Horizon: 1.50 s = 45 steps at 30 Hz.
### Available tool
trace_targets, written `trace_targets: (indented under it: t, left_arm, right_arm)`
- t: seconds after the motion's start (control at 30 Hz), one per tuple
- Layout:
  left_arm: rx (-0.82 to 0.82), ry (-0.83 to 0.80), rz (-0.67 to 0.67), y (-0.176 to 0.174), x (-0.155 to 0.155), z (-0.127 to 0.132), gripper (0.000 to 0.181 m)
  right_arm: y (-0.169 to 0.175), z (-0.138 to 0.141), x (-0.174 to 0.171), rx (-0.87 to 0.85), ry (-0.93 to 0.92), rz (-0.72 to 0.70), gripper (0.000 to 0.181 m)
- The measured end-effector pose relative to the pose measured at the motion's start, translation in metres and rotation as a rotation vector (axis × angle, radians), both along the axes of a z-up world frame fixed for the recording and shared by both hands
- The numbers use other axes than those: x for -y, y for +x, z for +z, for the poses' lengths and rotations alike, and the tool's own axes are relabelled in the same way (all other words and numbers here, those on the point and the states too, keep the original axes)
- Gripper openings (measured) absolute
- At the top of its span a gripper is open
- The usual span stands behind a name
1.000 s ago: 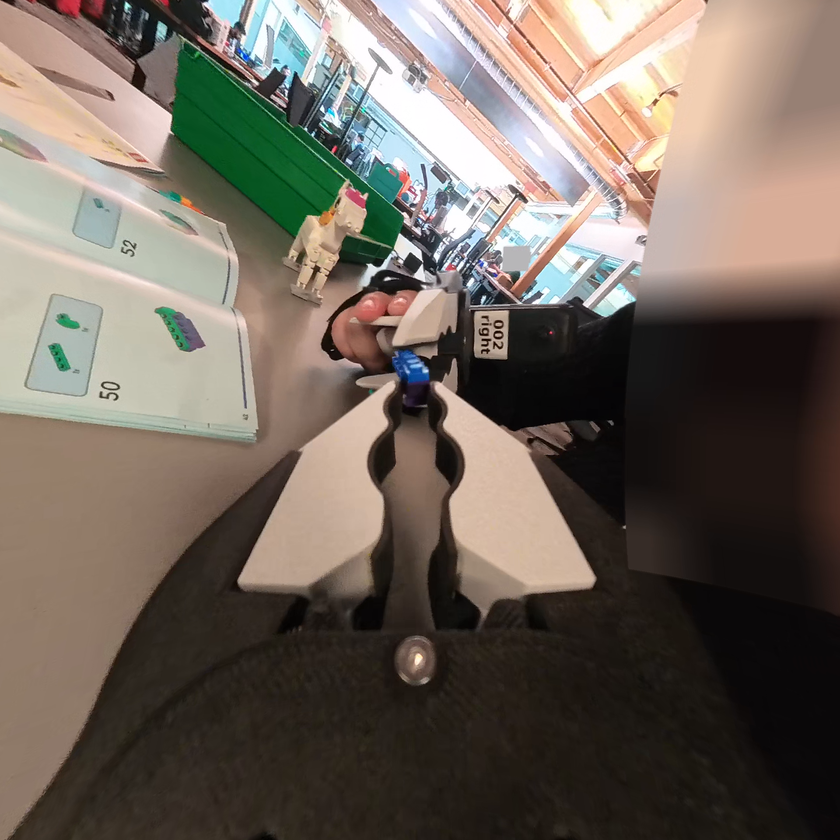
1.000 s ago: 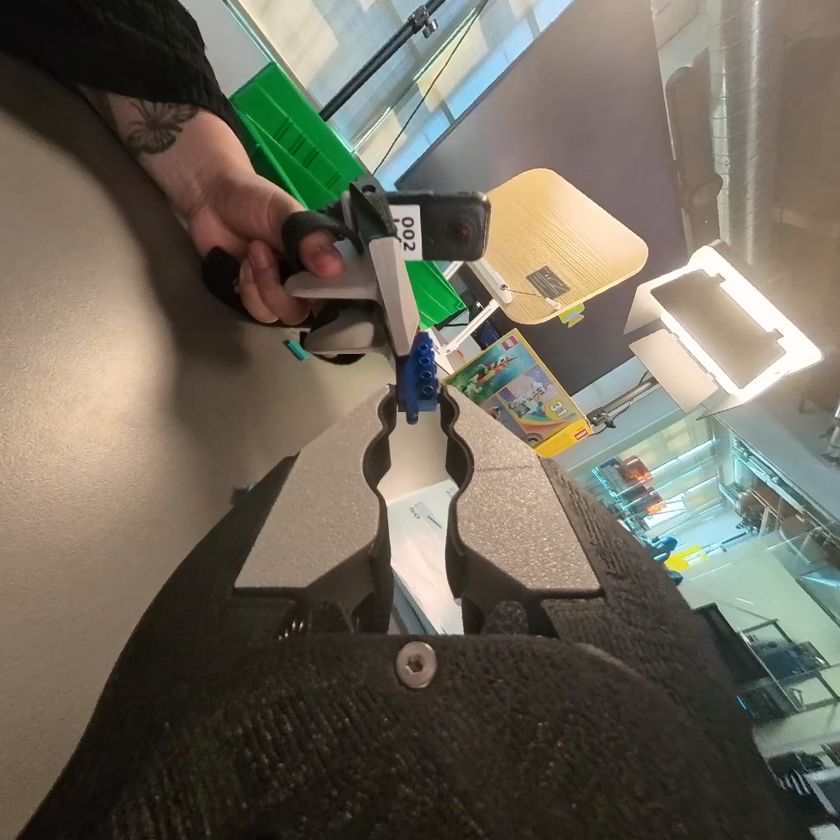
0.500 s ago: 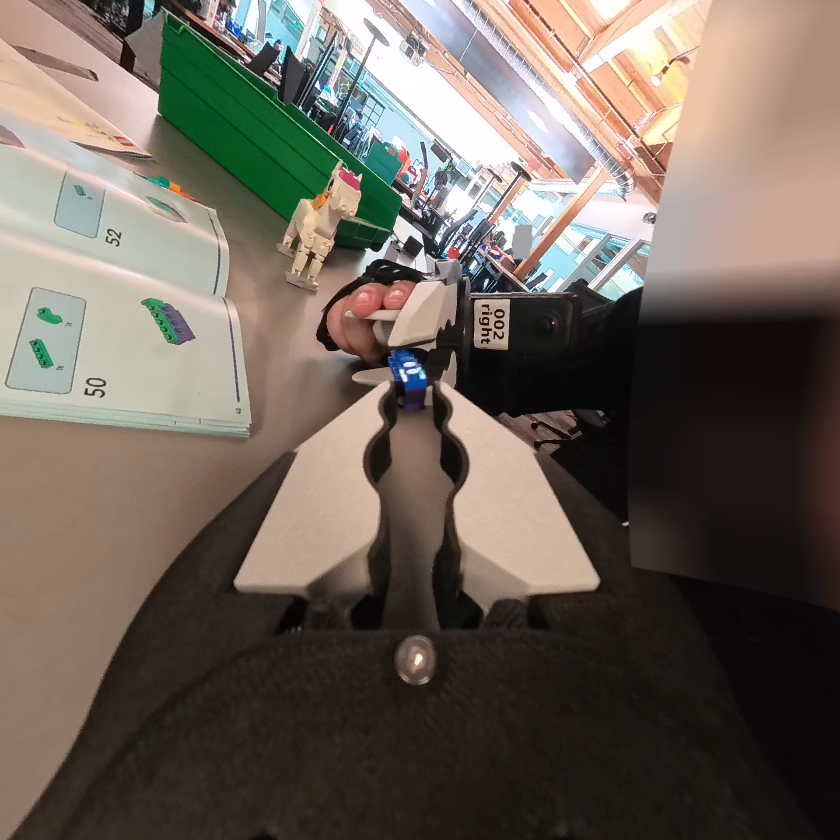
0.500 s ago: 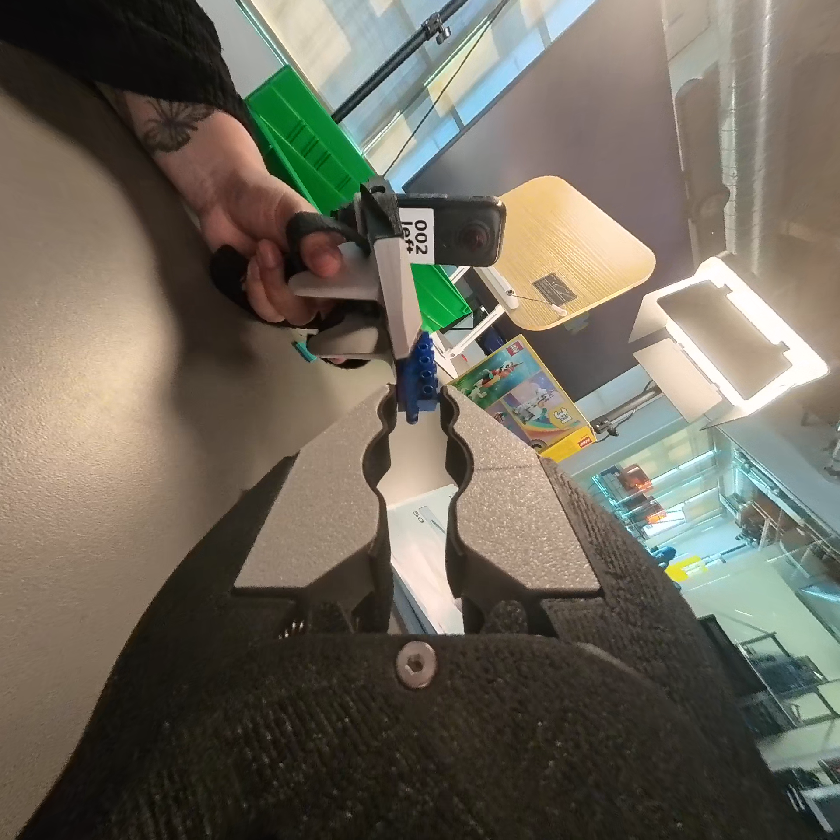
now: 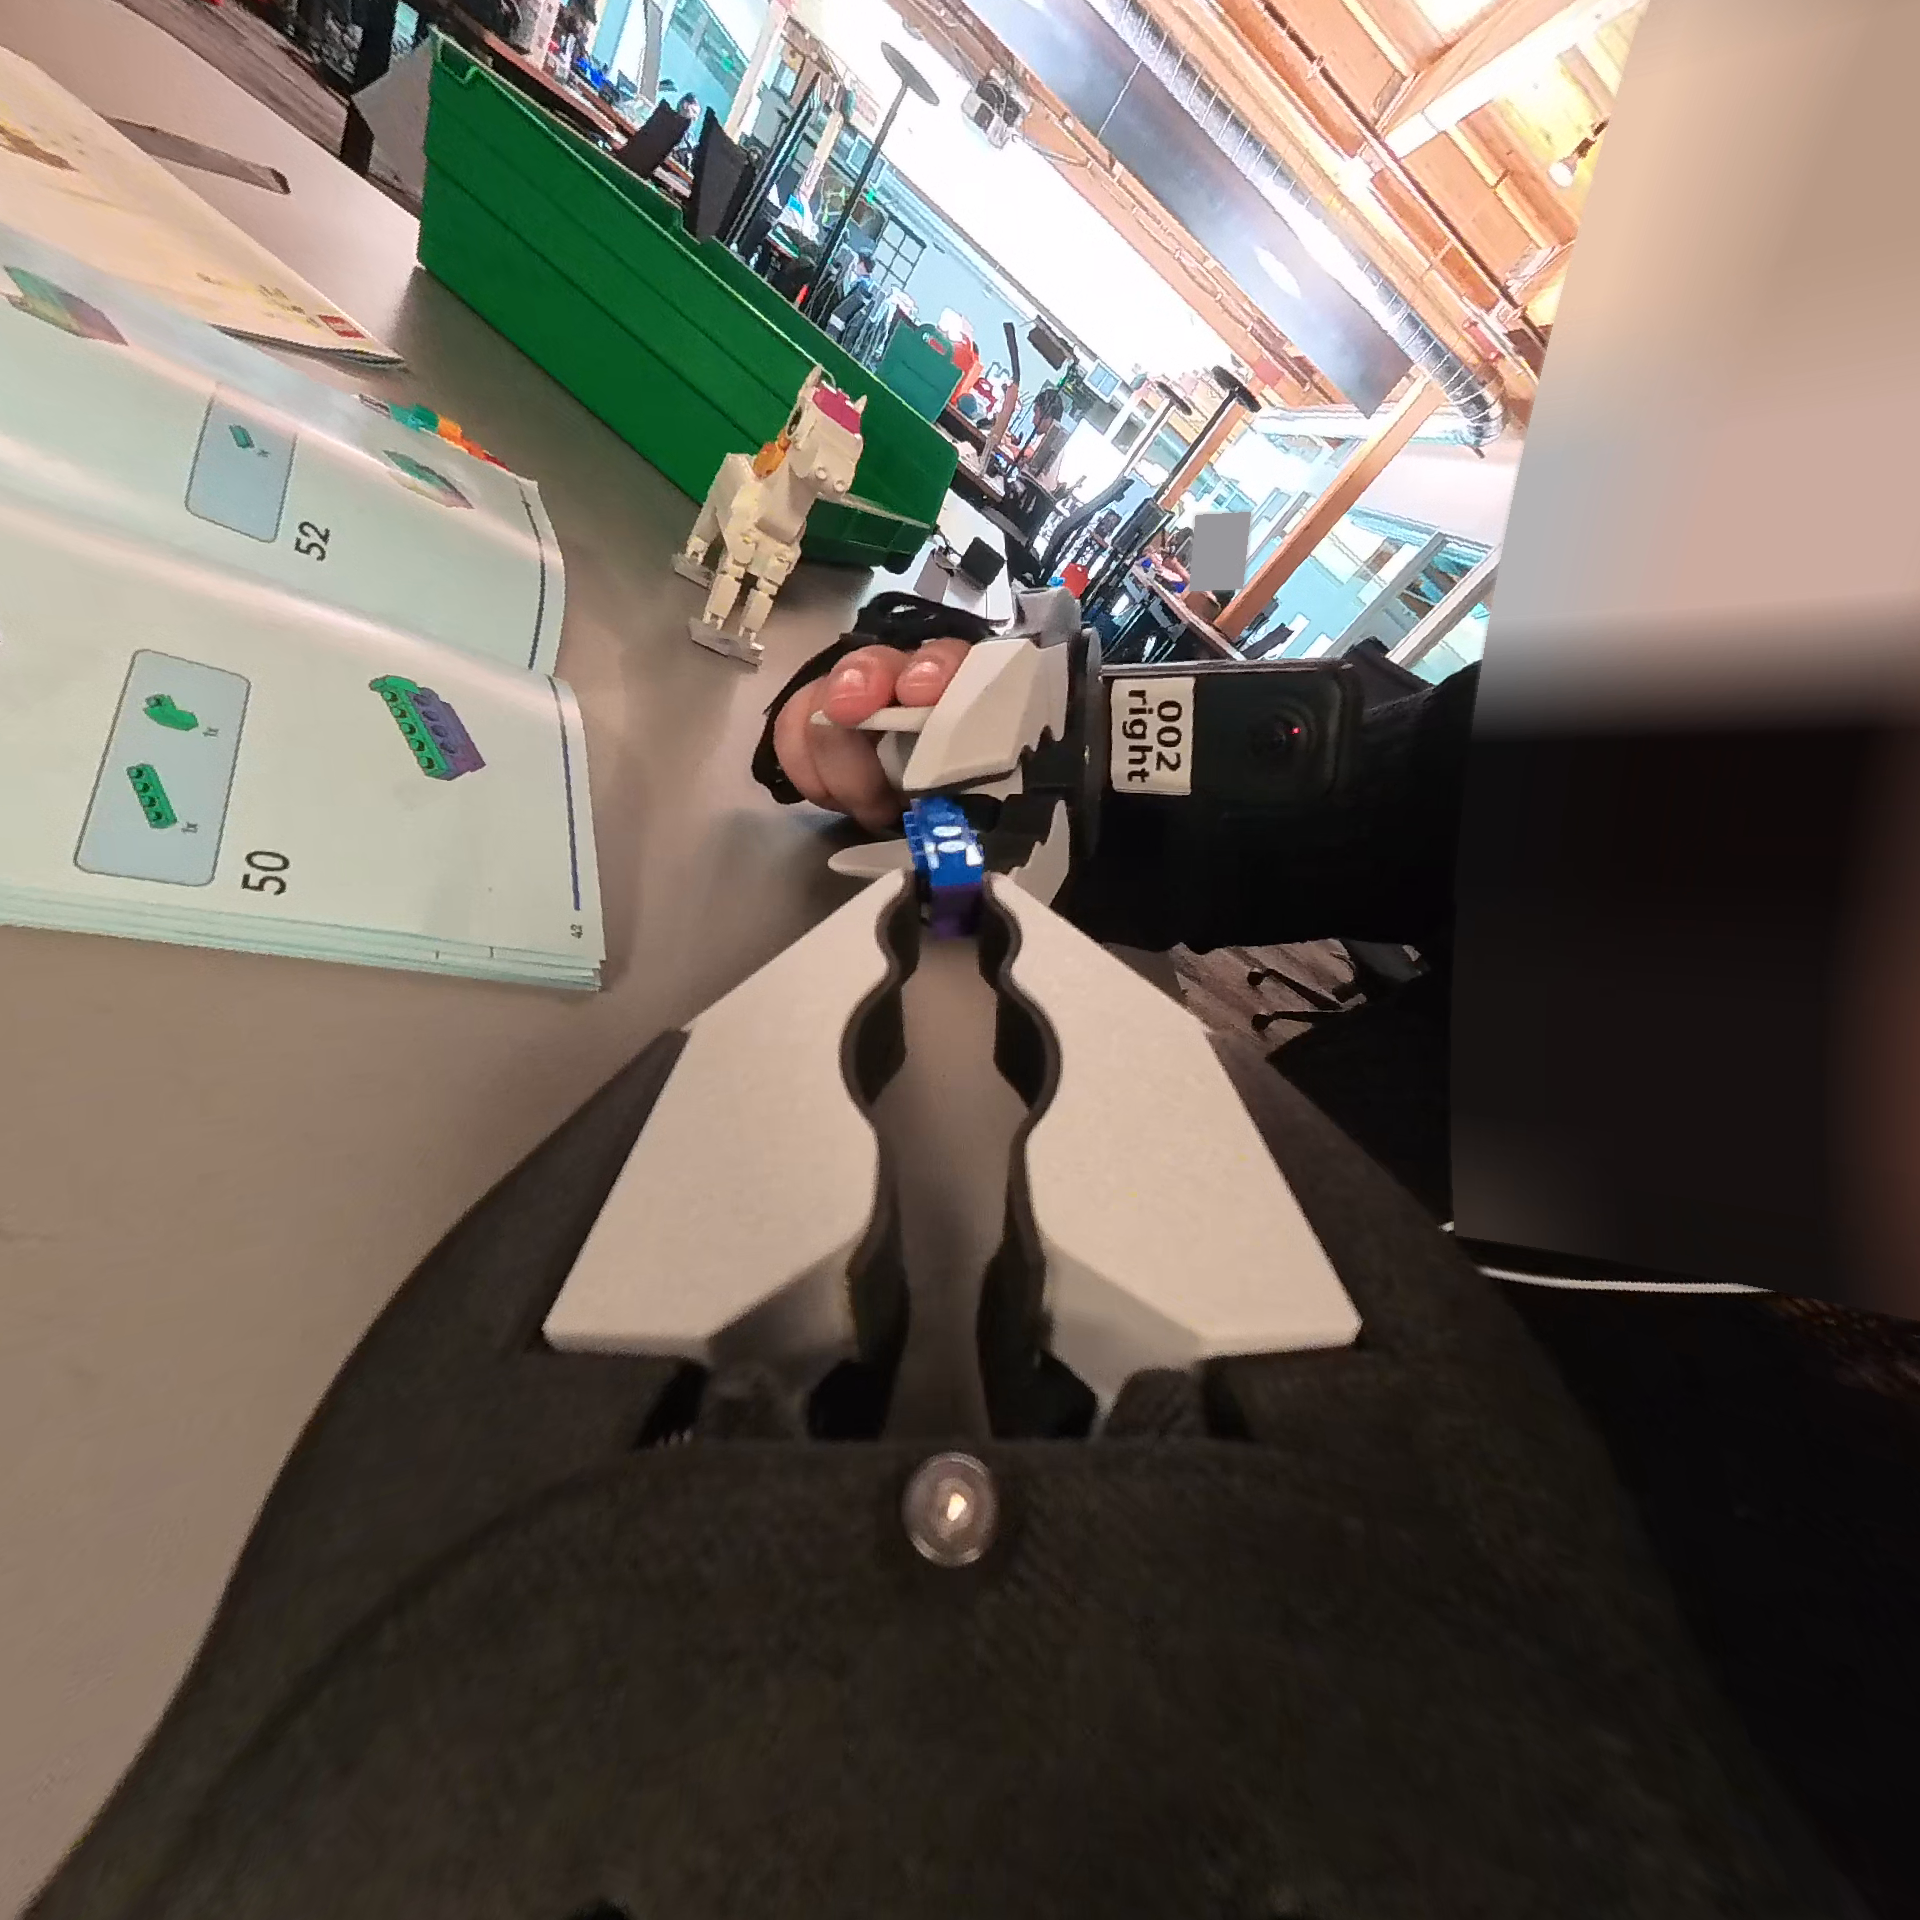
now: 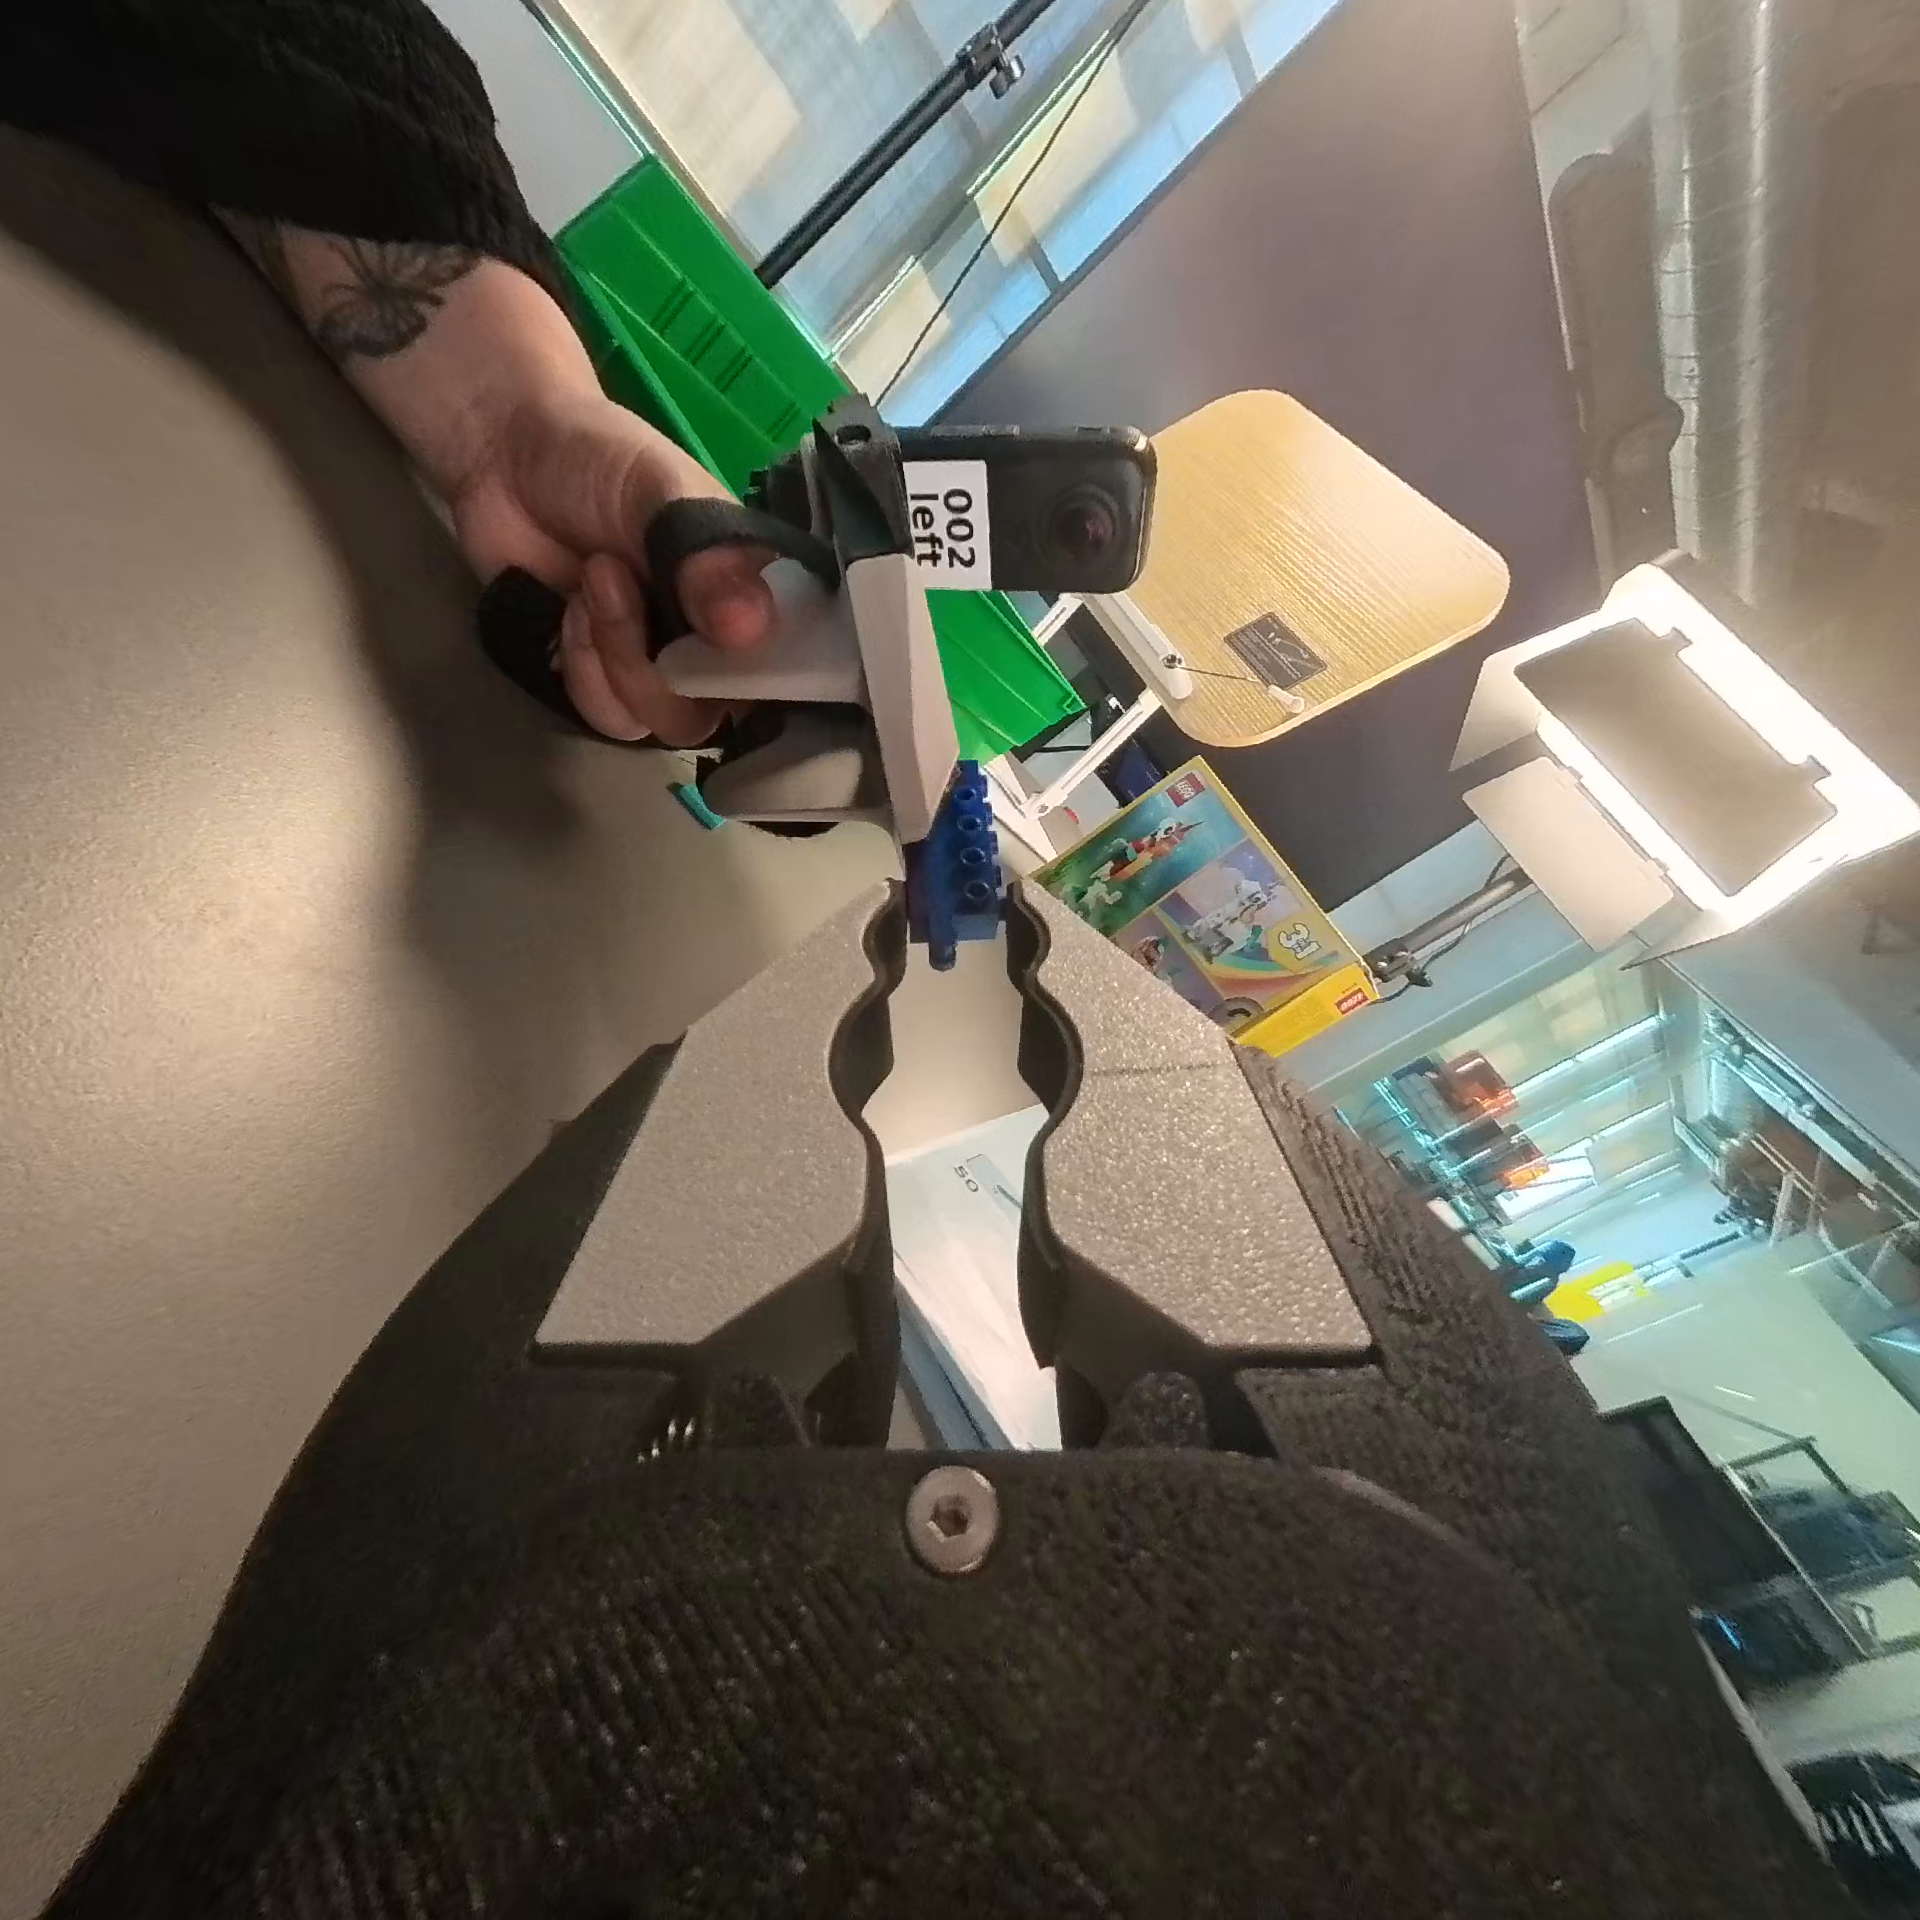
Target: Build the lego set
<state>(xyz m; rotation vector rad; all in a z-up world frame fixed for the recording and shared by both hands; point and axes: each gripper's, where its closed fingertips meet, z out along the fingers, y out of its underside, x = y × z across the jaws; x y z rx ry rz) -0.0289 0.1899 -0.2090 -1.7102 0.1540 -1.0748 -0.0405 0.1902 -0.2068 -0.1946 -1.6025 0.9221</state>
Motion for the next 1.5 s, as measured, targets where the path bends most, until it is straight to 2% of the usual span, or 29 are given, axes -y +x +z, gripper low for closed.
trace_targets:
  t: [0.2, 0.43, 0.67, 0.83, 1.0, 1.13, 1.33, 1.5]
  left_arm:
    - [0.011, -0.001, 0.002, -0.001, 0.000, 0.001, 0.009]
    - [-0.063, 0.059, 0.045, -0.002, 0.000, 0.004, 0.008]
    - [-0.098, 0.126, 0.097, -0.011, 0.001, 0.010, 0.008]
    - [-0.173, 0.151, 0.092, -0.006, 0.002, 0.009, 0.007]
    - [-0.223, 0.158, 0.100, -0.006, 0.002, 0.007, 0.008]
    - [-0.202, 0.142, 0.111, -0.009, 0.000, 0.006, 0.008]
    - [-0.159, 0.114, 0.115, -0.013, -0.001, 0.006, 0.007]
    - [-0.157, 0.096, 0.098, -0.011, -0.002, 0.003, 0.007]
  right_arm:
    - [0.000, 0.000, 0.000, 0.005, -0.010, 0.000, 0.017]
    - [0.001, 0.002, -0.001, 0.005, -0.035, 0.014, 0.017]
    - [-0.001, 0.001, -0.017, 0.024, -0.049, -0.016, 0.023]
    - [0.001, 0.008, -0.025, -0.017, -0.054, -0.059, 0.017]
    - [0.002, 0.005, -0.020, 0.035, -0.096, -0.010, 0.016]
    - [0.006, 0.010, -0.019, 0.050, -0.155, 0.031, 0.019]
    - [0.007, 0.003, -0.004, 0.022, -0.056, 0.048, 0.024]
    - [0.003, 0.001, 0.001, -0.056, 0.074, -0.013, 0.025]
